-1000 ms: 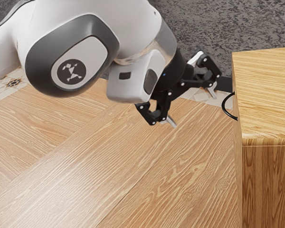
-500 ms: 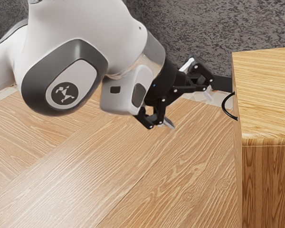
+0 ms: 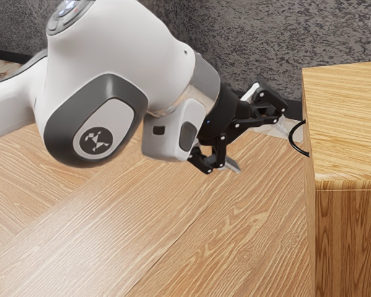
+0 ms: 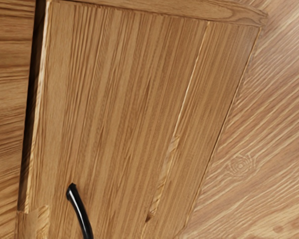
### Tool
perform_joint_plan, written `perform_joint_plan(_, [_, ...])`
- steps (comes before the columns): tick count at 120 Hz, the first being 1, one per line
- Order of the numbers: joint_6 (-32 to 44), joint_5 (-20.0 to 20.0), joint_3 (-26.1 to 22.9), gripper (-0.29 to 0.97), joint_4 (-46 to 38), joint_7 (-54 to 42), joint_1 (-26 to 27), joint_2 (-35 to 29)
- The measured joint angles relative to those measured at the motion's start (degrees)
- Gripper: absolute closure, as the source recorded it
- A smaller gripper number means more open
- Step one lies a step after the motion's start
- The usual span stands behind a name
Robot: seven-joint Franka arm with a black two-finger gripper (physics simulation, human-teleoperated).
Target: Pull the drawer handle with one arm to open the drawer
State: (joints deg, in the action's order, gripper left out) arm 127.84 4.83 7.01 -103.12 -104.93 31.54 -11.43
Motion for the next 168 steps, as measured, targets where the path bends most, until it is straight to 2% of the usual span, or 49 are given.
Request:
perform_joint_plan(46, [-3.03, 0.64, 0.04, 0.02, 0.13, -0.50, 1.72, -0.10])
perform_joint_plan(168, [2.22, 1.30, 1.60, 0.02, 0.26, -0.85, 1.09, 3.22])
